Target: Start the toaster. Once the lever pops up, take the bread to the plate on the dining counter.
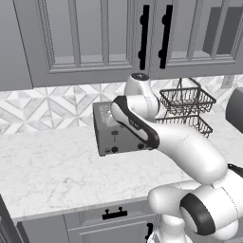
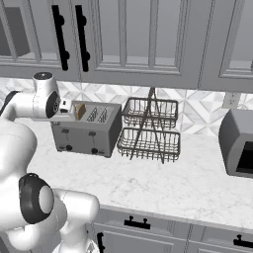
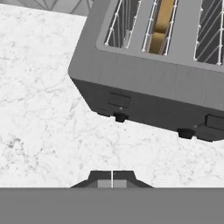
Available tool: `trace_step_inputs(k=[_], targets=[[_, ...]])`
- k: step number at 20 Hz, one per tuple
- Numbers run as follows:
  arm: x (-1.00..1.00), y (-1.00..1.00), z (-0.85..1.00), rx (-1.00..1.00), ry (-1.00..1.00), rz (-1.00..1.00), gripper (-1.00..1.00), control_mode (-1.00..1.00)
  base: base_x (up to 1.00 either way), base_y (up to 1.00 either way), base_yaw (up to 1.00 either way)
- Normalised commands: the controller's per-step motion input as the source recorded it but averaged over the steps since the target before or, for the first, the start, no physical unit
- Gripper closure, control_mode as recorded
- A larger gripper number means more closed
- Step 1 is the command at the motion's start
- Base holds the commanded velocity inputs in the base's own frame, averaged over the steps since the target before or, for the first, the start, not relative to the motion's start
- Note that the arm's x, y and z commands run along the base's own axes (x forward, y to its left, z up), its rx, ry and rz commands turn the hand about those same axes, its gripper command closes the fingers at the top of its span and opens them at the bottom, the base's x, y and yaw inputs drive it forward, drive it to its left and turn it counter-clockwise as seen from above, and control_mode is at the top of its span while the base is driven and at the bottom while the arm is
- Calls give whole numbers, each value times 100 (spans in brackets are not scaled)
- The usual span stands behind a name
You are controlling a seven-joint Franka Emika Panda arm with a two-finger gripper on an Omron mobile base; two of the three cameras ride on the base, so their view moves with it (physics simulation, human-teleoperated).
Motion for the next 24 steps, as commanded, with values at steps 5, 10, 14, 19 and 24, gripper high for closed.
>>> trace_step_inputs(k=[5, 10, 14, 19, 24], targets=[[16, 3, -18, -7, 0, 0, 100, -100, 0, 0, 0], [24, 17, -9, -8, 0, 0, 100, -100, 0, 0, 0], [23, 37, 0, -1, 0, -5, 100, -100, 0, 0, 0], [35, 20, -5, 0, 0, -7, 100, -100, 0, 0, 0], [29, -1, -4, 0, -1, -11, 100, -100, 0, 0, 0]])
